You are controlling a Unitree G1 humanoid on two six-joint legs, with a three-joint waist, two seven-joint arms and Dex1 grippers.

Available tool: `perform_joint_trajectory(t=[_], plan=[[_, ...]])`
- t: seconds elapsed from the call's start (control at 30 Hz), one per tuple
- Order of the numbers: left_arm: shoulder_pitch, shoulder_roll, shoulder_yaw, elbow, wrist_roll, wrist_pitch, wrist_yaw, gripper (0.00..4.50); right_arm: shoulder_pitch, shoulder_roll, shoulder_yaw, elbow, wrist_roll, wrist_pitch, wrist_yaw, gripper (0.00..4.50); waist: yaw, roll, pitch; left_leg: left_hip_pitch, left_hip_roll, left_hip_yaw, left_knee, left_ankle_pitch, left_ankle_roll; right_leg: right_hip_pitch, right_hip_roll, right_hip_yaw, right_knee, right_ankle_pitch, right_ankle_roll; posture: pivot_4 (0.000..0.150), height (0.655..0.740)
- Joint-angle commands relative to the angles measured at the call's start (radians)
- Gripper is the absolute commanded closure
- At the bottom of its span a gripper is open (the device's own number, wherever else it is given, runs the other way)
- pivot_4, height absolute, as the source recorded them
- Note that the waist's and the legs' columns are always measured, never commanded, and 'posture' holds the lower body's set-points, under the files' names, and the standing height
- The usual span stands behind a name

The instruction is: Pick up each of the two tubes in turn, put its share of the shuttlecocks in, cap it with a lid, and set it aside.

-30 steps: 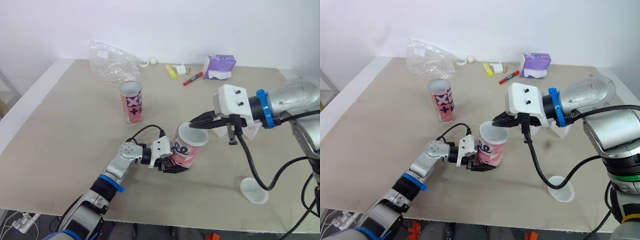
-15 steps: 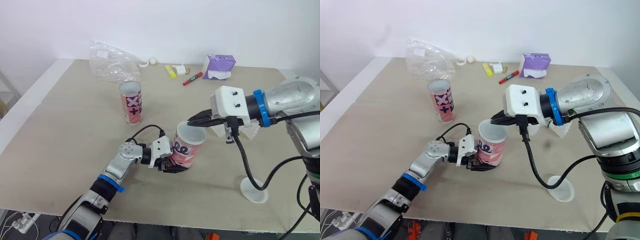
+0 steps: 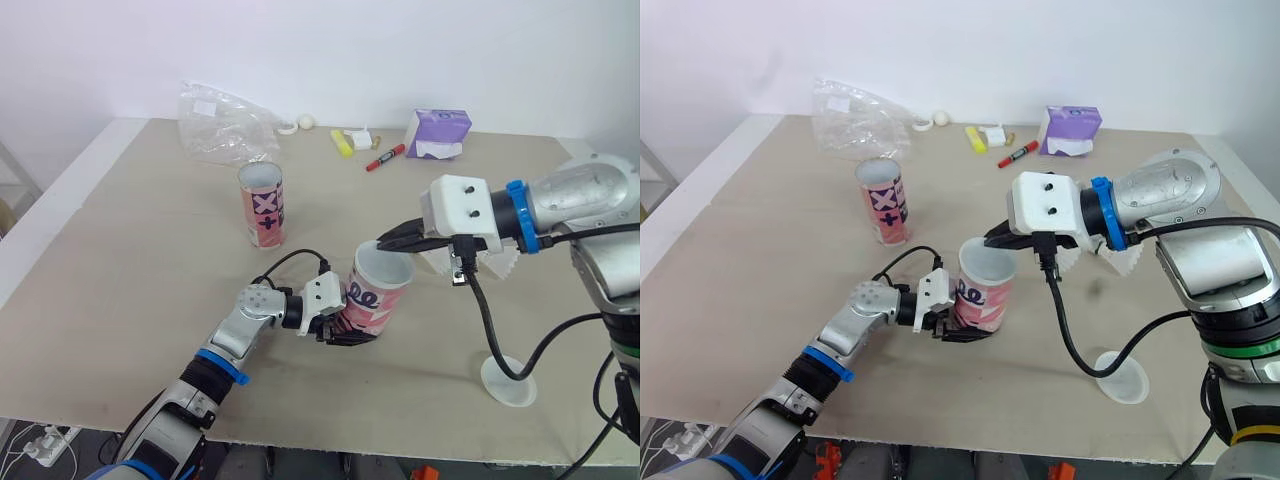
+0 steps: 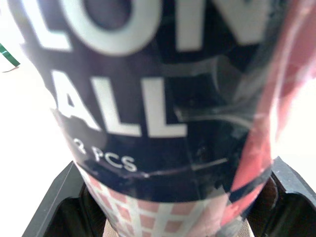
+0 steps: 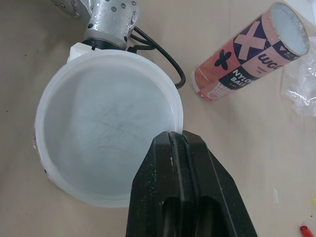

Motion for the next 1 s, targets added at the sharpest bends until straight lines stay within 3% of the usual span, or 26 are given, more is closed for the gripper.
perform_joint_trajectory(t=[0.03, 0.13, 0.2, 0.33, 0.73, 0.83, 0.87, 1.0], plan=[[0.027, 0.012, -0.017, 0.029, 0.021, 0.034, -0.003, 1.29, 0.001, -0.005, -0.016, -0.015, 0.004, 0.001, 0.013, 4.42, 0.000, 0.000, 0.000, 0.000, 0.000, 0.000, 0.000, 0.000, 0.000, 0.000, 0.000, 0.000, 0.000, 0.000, 0.000, 0.150, 0.7400], [0.027, 0.012, -0.018, 0.027, 0.021, 0.036, -0.003, 1.29, 0.010, -0.008, -0.017, -0.028, 0.014, 0.017, 0.021, 4.42, 0.000, 0.000, 0.000, 0.000, 0.000, 0.000, 0.000, 0.000, 0.000, 0.000, 0.000, 0.000, 0.000, 0.000, 0.000, 0.150, 0.7400], [0.028, 0.012, -0.019, 0.024, 0.020, 0.037, -0.003, 1.29, 0.016, -0.012, -0.018, -0.039, 0.025, 0.038, 0.026, 4.15, 0.000, 0.000, 0.000, 0.000, 0.000, 0.000, 0.000, 0.000, 0.000, 0.000, 0.000, 0.000, 0.000, 0.000, 0.000, 0.150, 0.7400], [0.028, 0.012, -0.018, 0.022, 0.018, 0.040, -0.004, 1.29, 0.018, 0.000, -0.042, -0.058, 0.041, 0.062, 0.002, 2.71, 0.000, 0.000, 0.000, 0.000, 0.000, 0.000, 0.000, 0.000, 0.000, 0.000, 0.000, 0.000, 0.000, 0.000, 0.000, 0.150, 0.7400], [0.012, 0.015, -0.005, 0.010, 0.006, 0.054, -0.008, 1.29, -0.002, -0.016, -0.244, -0.080, 0.265, 0.300, -0.075, 2.71, 0.000, 0.000, 0.000, 0.000, 0.000, -0.001, -0.001, 0.000, 0.000, 0.000, 0.000, -0.001, 0.000, -0.001, -0.001, 0.150, 0.7400], [0.009, 0.014, -0.003, 0.011, 0.004, 0.049, -0.012, 1.29, 0.046, -0.008, -0.253, -0.123, 0.299, 0.337, -0.102, 3.39, 0.000, 0.000, 0.000, 0.000, 0.000, -0.001, -0.002, 0.000, 0.000, 0.000, 0.000, -0.001, 0.000, -0.001, -0.001, 0.150, 0.7400], [0.009, 0.014, -0.004, 0.010, 0.005, 0.046, -0.013, 1.29, 0.063, -0.006, -0.250, -0.138, 0.305, 0.342, -0.111, 4.10, 0.000, 0.000, 0.000, 0.000, 0.000, -0.001, -0.002, 0.000, 0.000, 0.000, 0.000, -0.001, 0.000, -0.001, -0.001, 0.150, 0.7400], [0.012, 0.014, -0.008, 0.006, 0.012, 0.038, -0.016, 1.29, 0.106, 0.013, -0.225, -0.177, 0.321, 0.361, -0.151, 4.33, 0.000, 0.000, 0.000, 0.000, 0.000, -0.001, -0.002, 0.000, 0.000, -0.001, 0.000, 0.000, 0.000, -0.001, -0.001, 0.150, 0.7400]])
